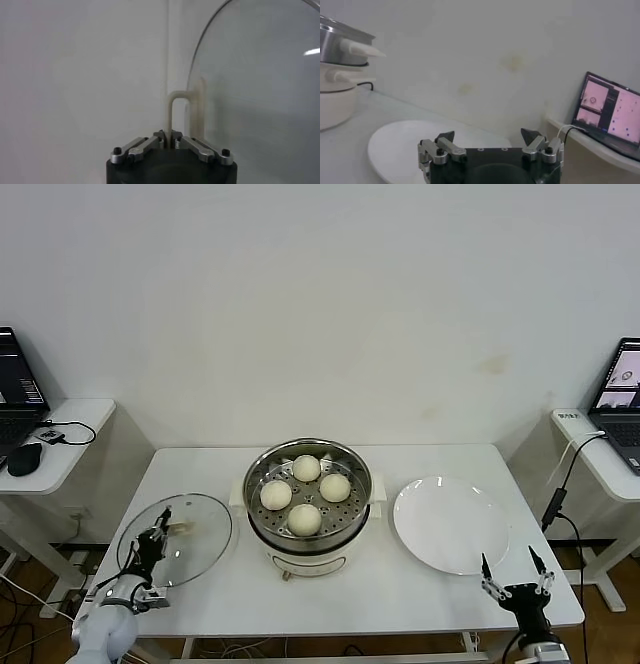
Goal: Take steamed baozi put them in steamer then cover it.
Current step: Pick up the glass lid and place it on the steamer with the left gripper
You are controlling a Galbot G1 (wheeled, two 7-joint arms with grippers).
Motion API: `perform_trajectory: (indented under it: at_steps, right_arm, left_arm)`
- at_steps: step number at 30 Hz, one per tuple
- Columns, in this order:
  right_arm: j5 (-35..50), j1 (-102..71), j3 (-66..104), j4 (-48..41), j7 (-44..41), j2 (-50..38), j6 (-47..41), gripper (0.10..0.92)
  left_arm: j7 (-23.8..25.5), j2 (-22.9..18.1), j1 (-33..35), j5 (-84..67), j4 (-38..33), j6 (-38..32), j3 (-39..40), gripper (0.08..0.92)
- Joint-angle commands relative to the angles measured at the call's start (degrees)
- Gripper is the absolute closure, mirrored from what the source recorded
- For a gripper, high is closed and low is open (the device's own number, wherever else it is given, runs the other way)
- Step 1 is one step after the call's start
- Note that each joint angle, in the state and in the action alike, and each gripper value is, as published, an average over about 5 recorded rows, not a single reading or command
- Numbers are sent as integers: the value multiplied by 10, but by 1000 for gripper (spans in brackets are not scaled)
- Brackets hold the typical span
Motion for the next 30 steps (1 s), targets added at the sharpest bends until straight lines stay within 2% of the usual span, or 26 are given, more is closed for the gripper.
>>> perform_trajectory:
  at_steps: [1, 7, 11, 14, 21, 26, 30]
  right_arm:
    - [-2, 1, -4, 0, 0, 0, 1, 203]
    - [-4, 1, -7, -1, 0, -1, 3, 203]
    - [-7, 4, -11, -3, 1, 0, 5, 203]
    - [-9, 5, -12, -3, 1, 0, 6, 203]
    - [-39, 1, -12, -1, 12, 2, 14, 202]
    - [-44, -2, -15, 3, 17, 8, 13, 203]
    - [-48, -3, -23, 8, 19, 17, 13, 203]
  left_arm:
    - [-4, 10, 93, -41, -165, 33, -61, 852]
    - [69, 33, 163, -62, -283, 83, -127, 852]
    - [117, 46, 175, -72, -344, 110, -151, 853]
    - [142, 56, 172, -87, -381, 127, -140, 853]
    - [178, 93, 149, -161, -452, 191, -17, 853]
    - [165, 110, 104, -157, -467, 216, 95, 853]
    - [157, 97, 52, -114, -451, 225, 174, 853]
